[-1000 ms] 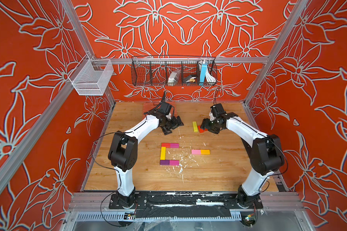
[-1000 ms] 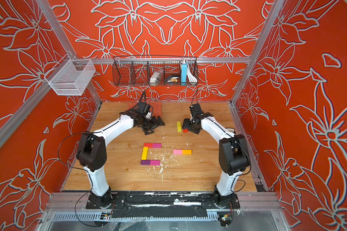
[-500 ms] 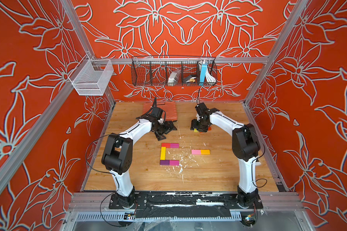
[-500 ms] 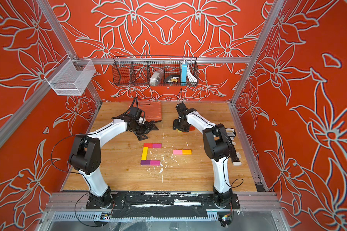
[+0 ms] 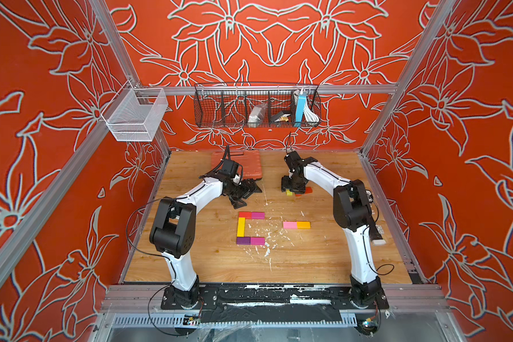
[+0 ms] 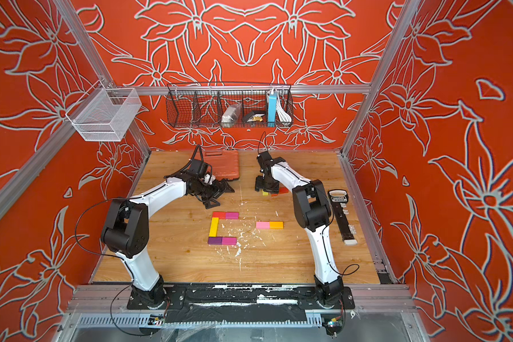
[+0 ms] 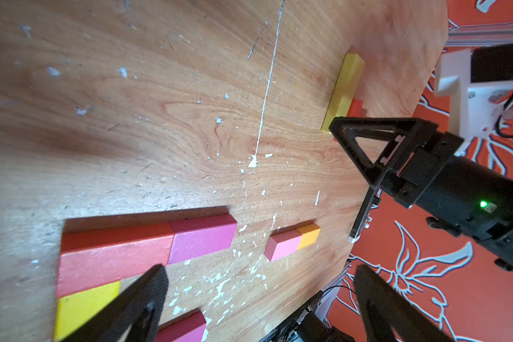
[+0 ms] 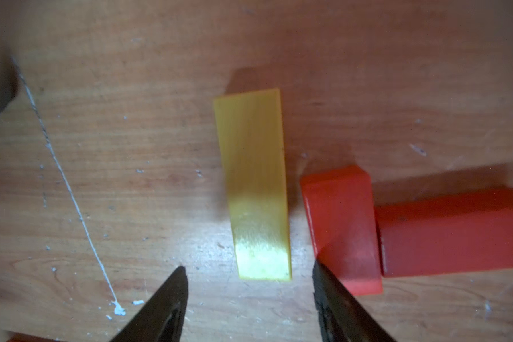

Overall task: Assemble the letter c with building blocks
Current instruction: Pick up the building block from the center of the board.

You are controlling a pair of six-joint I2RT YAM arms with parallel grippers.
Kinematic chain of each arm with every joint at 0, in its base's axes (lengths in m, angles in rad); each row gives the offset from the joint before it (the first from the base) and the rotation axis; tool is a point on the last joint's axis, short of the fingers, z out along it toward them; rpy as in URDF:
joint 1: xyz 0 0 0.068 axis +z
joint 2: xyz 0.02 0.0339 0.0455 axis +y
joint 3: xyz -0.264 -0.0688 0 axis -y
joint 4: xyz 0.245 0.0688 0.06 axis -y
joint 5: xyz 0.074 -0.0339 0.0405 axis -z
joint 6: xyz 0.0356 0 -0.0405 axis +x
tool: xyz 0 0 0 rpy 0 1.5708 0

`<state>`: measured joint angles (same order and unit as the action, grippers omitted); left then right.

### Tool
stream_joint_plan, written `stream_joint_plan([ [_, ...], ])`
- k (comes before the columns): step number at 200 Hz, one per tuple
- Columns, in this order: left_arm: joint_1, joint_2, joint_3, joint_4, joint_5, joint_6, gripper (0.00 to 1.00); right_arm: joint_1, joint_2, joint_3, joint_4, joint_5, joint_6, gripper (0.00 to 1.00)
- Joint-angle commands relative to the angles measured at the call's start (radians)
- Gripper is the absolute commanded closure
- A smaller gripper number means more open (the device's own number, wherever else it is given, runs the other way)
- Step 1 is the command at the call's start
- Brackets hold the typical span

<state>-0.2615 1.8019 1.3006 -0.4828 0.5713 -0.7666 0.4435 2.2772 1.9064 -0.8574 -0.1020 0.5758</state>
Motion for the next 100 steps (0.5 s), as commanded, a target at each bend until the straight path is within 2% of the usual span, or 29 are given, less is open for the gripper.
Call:
stream_joint_plan([
  [1,0.014,0.008,-0.007,0.017,0.027,-0.003,0.01,0.007,0.052,0.059,-0.071,0.054,-0.021,0.31],
  [65,0.027,0.018,-0.015,0.030,0.042,-0.011,0.02,0.011,0.146,0.188,-0.132,0.085,-0.037,0.36],
  [100,0.030,0.019,-0.026,0.035,0.049,-0.017,0.01,0.022,0.186,0.242,-0.161,0.104,-0.045,0.53],
])
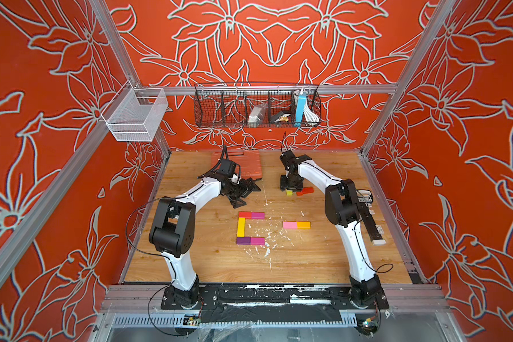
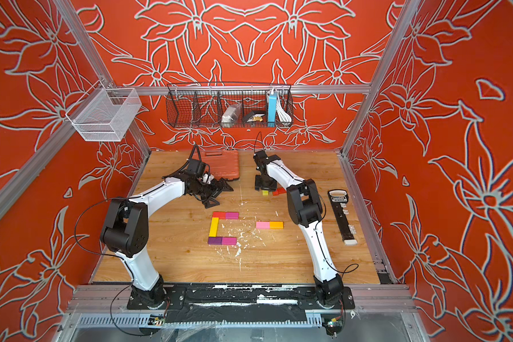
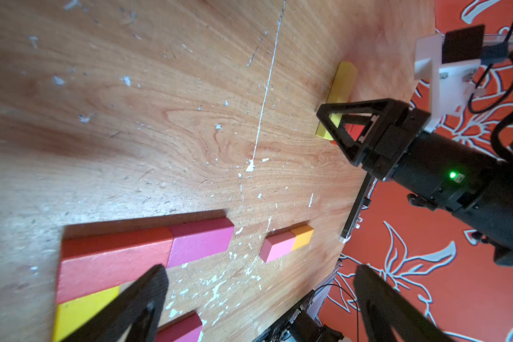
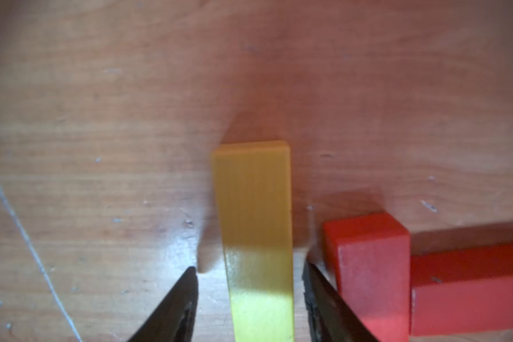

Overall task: Assemble the letter c with building blocks
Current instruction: Pick up the building block from the center of the board.

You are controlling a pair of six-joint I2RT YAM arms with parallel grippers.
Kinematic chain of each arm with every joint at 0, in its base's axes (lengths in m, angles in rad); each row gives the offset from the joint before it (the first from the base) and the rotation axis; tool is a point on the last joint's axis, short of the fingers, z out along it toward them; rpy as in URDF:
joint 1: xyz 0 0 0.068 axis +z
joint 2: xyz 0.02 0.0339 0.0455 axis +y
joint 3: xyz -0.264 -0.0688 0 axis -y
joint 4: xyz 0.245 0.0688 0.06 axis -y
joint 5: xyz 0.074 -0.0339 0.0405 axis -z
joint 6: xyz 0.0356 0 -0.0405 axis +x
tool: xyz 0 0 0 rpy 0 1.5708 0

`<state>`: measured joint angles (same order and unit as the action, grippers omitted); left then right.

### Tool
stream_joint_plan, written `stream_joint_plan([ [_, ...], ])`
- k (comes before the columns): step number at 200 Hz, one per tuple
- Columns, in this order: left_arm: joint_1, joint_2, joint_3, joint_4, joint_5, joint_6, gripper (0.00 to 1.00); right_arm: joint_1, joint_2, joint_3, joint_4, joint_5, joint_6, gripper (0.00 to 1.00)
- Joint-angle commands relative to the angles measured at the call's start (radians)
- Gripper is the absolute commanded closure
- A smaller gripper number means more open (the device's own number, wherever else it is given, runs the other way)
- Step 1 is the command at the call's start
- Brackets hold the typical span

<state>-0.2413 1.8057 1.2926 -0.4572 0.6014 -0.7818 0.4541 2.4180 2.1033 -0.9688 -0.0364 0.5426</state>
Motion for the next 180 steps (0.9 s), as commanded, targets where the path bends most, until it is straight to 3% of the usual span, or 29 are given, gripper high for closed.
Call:
stream_joint_plan([
  [1,0.010,0.015,-0.018,0.009,0.019,-0.002,0.02,0.012,0.045,0.046,-0.051,0.039,-0.013,0.54],
  [55,0.012,-0.024,-0.049,0.006,0.024,-0.004,0.02,0.042,0.000,0.026,-0.074,0.057,-0.029,0.92],
  [110,0.013,-0.144,-0.147,0.025,0.033,-0.029,0.02,0.125,-0.362,-0.355,0.047,0.069,0.037,0.93],
  [180,-0.005,-0.397,-0.407,0.103,0.017,-0.107,0.02,0.403,-0.839,-0.886,0.163,0.139,0.267,0.92],
])
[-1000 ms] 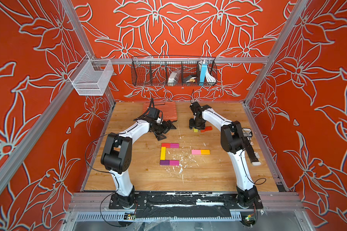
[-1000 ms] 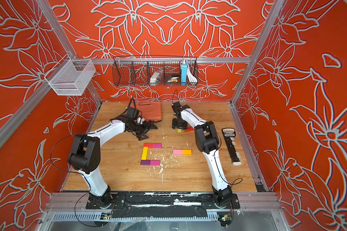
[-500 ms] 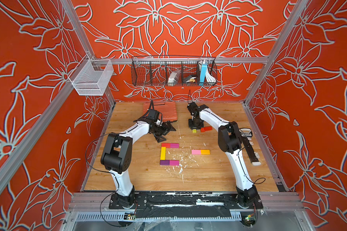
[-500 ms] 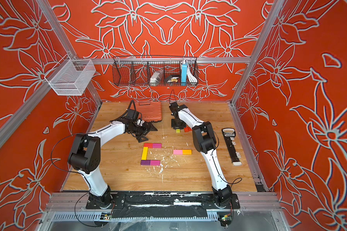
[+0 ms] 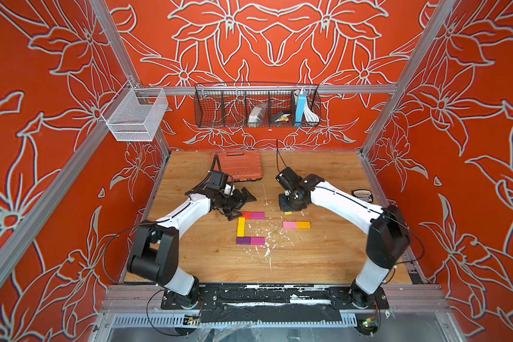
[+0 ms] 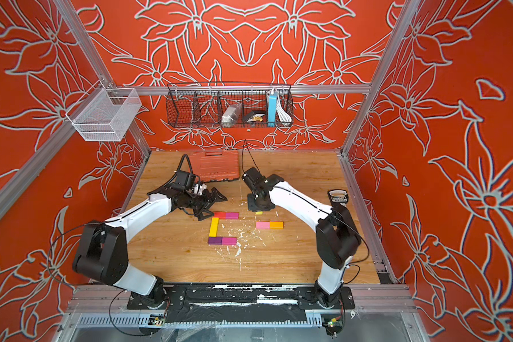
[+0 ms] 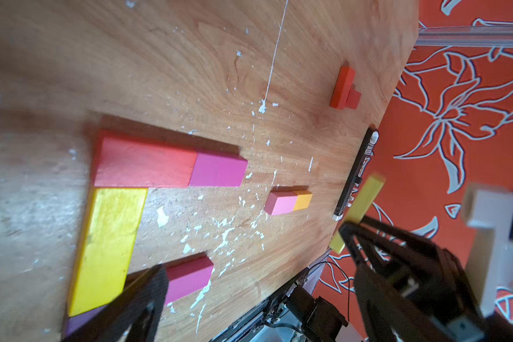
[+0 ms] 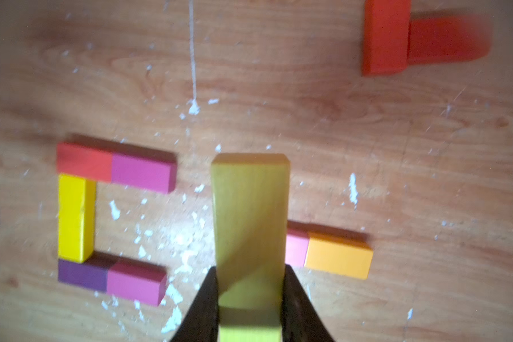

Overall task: Assemble the letter c with building blocks
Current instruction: Pick up the building block from the center of the board, then assemble the building block at the center of the board.

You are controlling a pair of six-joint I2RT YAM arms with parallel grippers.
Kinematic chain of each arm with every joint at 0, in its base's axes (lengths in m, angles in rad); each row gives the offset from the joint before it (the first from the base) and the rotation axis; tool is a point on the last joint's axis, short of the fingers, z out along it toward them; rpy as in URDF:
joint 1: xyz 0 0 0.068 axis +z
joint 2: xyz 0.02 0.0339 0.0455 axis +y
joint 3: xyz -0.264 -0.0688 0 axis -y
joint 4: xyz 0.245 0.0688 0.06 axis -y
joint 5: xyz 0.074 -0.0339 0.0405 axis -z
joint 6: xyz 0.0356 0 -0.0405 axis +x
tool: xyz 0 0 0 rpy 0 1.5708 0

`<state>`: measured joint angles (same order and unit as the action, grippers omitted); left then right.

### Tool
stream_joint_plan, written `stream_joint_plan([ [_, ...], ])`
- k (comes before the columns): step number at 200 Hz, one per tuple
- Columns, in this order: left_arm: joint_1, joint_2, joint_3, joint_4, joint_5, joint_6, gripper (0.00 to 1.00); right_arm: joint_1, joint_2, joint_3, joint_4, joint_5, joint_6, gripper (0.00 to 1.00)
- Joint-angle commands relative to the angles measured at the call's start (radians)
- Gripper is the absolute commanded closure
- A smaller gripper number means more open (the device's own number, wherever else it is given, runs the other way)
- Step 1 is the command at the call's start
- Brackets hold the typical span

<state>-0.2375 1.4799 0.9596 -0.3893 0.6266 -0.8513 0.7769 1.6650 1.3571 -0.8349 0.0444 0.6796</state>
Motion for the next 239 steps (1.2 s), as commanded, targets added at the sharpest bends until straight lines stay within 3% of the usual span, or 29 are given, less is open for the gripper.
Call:
stream_joint_plan([
  [1,-0.010,-0.075,-0.077,0.036,-0.009,-0.039,0.02,0.083,-0.091,-0.143,0.031,0.060,0.135,0.92],
  [40,-0.036,-0.175,-0.164,0.065,-0.040,-0.075,0.01,0.265,-0.174,-0.303,0.050,0.112,0.281,0.91],
  [78,-0.064,-0.243,-0.204,0.069,-0.074,-0.100,0.02,0.375,-0.144,-0.395,0.076,0.131,0.398,0.90],
  [155,-0.077,-0.260,-0.194,0.032,-0.093,-0.092,0.02,0.362,-0.077,-0.413,0.145,0.109,0.436,0.88],
  [239,-0.117,-0.215,-0.179,0.045,-0.114,-0.094,0.01,0.276,-0.021,-0.444,0.193,0.055,0.444,0.88],
])
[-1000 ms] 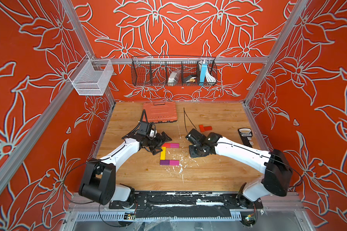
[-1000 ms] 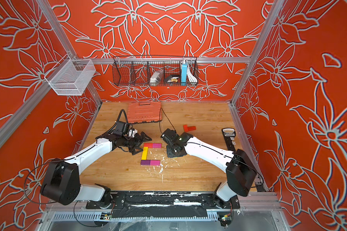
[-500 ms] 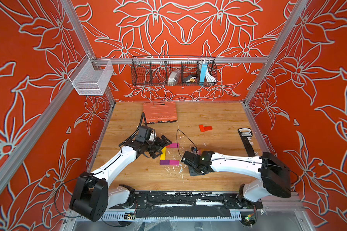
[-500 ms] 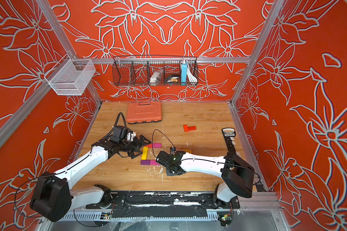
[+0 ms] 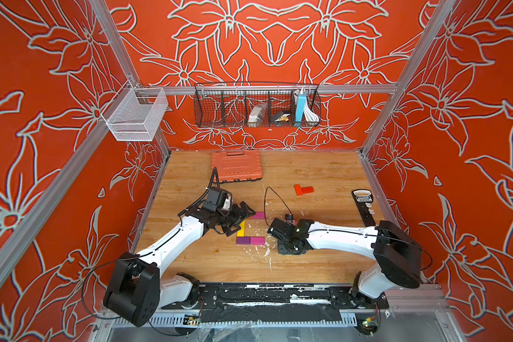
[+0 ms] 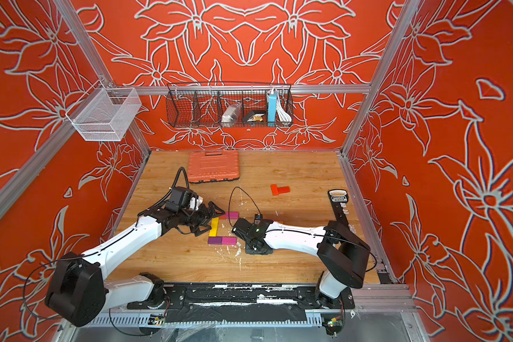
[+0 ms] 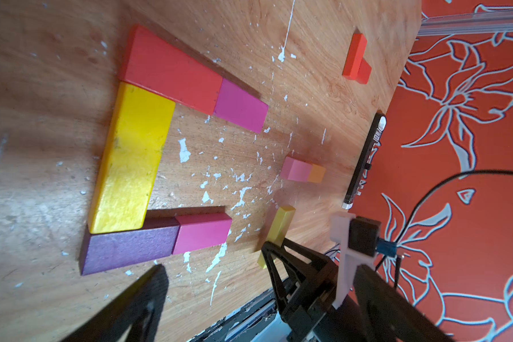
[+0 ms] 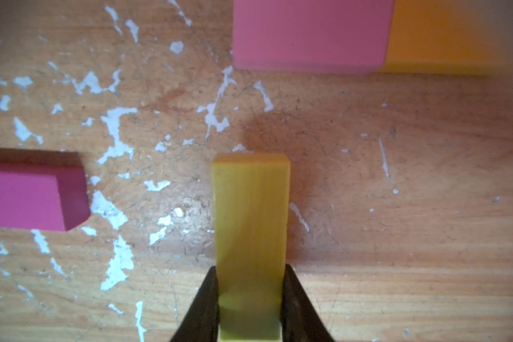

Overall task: Assemble the letter c with building blocks
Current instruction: Assemble the building block at the center of the board.

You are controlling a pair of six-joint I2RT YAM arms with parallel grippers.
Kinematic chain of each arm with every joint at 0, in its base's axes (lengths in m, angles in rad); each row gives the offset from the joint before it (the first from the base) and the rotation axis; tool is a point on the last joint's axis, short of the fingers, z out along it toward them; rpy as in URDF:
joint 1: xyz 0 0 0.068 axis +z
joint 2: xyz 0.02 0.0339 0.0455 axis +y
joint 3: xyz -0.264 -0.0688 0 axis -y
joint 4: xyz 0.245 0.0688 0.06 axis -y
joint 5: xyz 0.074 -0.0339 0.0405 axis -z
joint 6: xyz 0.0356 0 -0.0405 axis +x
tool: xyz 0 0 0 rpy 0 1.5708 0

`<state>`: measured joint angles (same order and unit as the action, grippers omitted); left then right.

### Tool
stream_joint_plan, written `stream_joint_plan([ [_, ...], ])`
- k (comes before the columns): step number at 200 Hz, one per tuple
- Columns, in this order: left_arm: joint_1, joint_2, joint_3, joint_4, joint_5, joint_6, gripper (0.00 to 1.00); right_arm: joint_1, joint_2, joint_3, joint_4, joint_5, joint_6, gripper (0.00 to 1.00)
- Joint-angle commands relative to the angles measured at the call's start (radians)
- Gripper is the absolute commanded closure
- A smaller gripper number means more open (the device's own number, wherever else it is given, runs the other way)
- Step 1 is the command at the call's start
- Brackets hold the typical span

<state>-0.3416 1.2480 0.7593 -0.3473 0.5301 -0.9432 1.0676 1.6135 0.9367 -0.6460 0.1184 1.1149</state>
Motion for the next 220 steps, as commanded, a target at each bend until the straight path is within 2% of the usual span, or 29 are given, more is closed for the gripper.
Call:
stream_joint_plan([
  [1,-0.013,0.017,0.021,0.003,-0.018,-0.003,0.01,-0.016,0.032,-0.024,0.005,-0.020,0.009,0.88],
  [91,-0.043,0.047,0.038,0.014,-0.033,-0.009,0.02,-0.047,0.082,-0.012,0.025,-0.044,-0.015,0.84],
  [151,-0.051,0.059,0.034,0.019,-0.039,-0.006,0.02,-0.054,0.080,-0.014,0.034,-0.044,-0.013,0.66],
  [179,-0.052,0.064,0.037,0.020,-0.038,-0.006,0.01,-0.054,0.089,-0.010,0.034,-0.046,-0.015,0.62],
  [192,-0.051,0.064,0.037,0.022,-0.038,-0.006,0.01,-0.054,0.088,-0.010,0.033,-0.046,-0.017,0.55],
  [220,-0.052,0.064,0.034,0.024,-0.036,-0.006,0.02,-0.053,0.084,-0.012,0.034,-0.043,-0.012,0.53],
])
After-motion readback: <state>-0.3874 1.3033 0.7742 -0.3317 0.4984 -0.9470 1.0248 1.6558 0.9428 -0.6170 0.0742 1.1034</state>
